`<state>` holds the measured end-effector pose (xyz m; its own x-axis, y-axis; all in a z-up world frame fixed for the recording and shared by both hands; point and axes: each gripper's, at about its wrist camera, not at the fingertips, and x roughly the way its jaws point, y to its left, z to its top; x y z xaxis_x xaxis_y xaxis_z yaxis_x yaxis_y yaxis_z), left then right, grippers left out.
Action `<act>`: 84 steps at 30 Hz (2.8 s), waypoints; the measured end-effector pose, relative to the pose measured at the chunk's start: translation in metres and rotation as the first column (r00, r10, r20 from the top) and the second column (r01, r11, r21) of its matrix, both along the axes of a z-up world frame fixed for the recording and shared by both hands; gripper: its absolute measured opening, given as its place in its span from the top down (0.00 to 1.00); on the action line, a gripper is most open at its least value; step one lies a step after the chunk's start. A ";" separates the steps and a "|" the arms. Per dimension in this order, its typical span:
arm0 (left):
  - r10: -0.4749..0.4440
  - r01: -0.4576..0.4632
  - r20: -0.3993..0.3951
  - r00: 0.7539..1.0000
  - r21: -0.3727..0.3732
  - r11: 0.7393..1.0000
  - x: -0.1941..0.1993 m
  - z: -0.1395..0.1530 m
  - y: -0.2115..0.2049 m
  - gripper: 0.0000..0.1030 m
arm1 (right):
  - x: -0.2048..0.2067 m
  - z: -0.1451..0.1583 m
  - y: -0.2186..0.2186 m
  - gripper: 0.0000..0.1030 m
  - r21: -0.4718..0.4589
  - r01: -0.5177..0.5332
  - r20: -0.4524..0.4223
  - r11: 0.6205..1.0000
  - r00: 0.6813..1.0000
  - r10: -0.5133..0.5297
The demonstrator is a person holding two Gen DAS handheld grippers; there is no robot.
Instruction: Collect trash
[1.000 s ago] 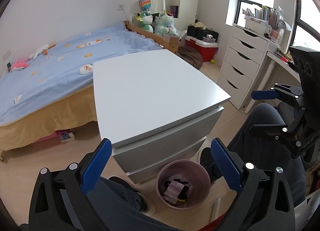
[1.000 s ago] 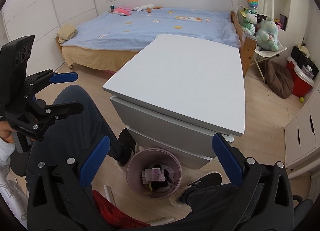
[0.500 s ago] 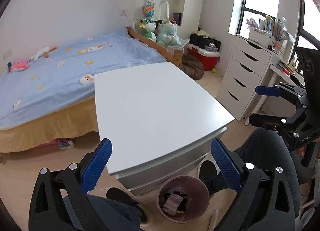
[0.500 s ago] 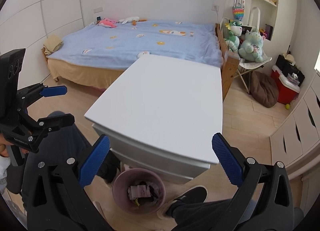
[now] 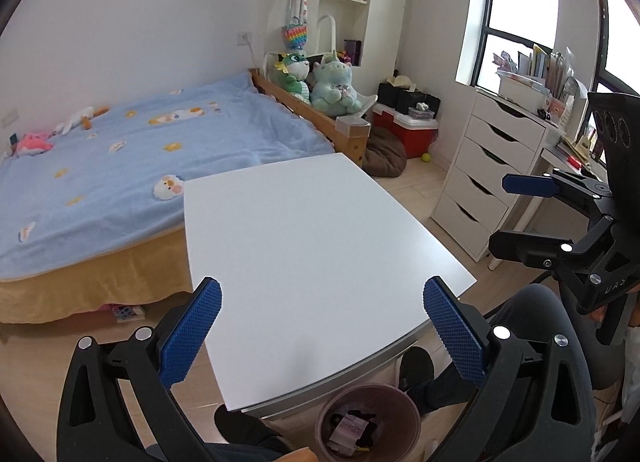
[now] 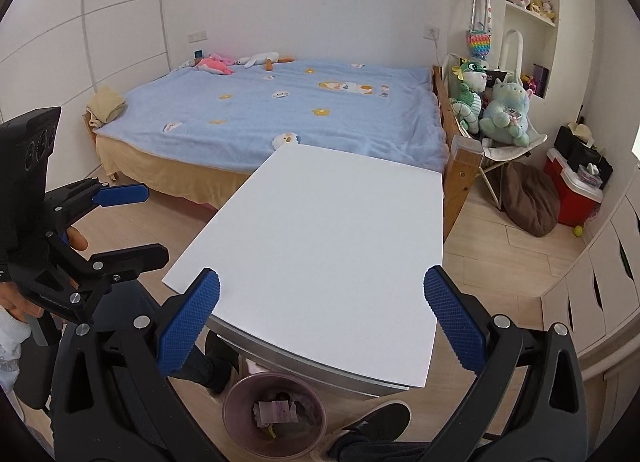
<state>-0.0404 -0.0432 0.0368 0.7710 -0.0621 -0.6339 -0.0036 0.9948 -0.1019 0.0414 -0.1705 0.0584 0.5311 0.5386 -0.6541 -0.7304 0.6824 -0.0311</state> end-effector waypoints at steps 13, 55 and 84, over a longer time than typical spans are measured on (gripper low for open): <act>-0.010 0.010 -0.004 1.000 -0.025 1.000 0.005 0.001 0.003 0.06 | 0.009 0.002 0.001 0.03 0.009 -0.009 -0.022 1.000 1.000 0.010; -0.022 0.023 0.016 1.000 -0.035 0.999 0.005 0.006 0.001 0.06 | 0.009 0.000 0.002 0.03 -0.006 -0.008 -0.022 1.000 1.000 0.008; -0.016 0.016 0.006 1.000 -0.030 0.999 0.006 0.006 -0.006 0.06 | 0.012 0.000 -0.002 0.03 -0.007 -0.005 -0.020 1.000 1.000 0.005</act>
<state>-0.0343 -0.0497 0.0430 0.7736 -0.0936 -0.6268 0.0133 0.9912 -0.1316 0.0532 -0.1722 0.0586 0.5150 0.5370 -0.6682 -0.7345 0.6783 -0.0210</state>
